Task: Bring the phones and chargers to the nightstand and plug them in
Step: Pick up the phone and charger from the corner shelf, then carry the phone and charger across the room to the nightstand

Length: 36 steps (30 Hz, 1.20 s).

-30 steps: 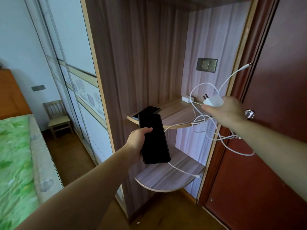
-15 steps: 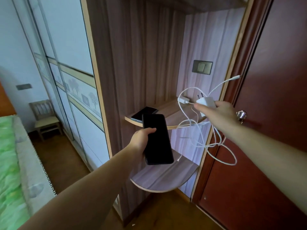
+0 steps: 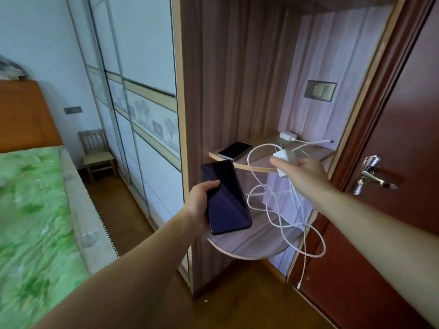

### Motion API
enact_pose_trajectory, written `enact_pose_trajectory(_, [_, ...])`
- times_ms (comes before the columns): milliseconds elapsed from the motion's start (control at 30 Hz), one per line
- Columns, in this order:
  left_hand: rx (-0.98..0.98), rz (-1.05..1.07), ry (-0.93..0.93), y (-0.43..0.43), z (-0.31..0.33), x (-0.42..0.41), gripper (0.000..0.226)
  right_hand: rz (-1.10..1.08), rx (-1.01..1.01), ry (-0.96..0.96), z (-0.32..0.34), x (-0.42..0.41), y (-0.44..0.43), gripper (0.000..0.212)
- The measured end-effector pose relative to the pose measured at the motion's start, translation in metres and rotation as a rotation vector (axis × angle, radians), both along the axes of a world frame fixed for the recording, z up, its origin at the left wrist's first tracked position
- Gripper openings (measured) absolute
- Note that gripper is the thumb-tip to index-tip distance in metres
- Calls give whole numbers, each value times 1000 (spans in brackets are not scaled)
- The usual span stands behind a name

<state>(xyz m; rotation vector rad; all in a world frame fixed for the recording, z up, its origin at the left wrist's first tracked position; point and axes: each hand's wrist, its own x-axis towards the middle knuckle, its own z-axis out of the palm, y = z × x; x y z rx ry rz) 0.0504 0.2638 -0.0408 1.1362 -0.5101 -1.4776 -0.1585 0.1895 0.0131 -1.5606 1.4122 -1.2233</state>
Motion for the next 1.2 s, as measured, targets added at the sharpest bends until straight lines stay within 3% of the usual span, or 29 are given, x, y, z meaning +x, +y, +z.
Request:
enact_pose_trajectory(300, [43, 308, -92, 148, 4, 35, 35, 443, 78, -201, -13, 73, 70, 35])
enact_pose_trajectory(633, [59, 787, -112, 360, 19, 96, 20, 1031, 210, -181, -9, 203, 231, 97])
enact_pose_trajectory(733, [48, 898, -118, 431, 19, 117, 19, 1215, 247, -174, -7, 246, 294, 104])
enact_pose_trajectory(800, [32, 972, -112, 481, 16, 132, 17, 1304, 266, -163, -8, 276, 342, 101])
enact_pose_trajectory(900, [15, 1075, -113, 564, 10, 156, 18, 1411, 268, -154, -11, 321, 425, 78])
enact_pose_trajectory(1200, [69, 1379, -67, 843, -22, 241, 31, 1677, 125, -4, -45, 466, 692, 66])
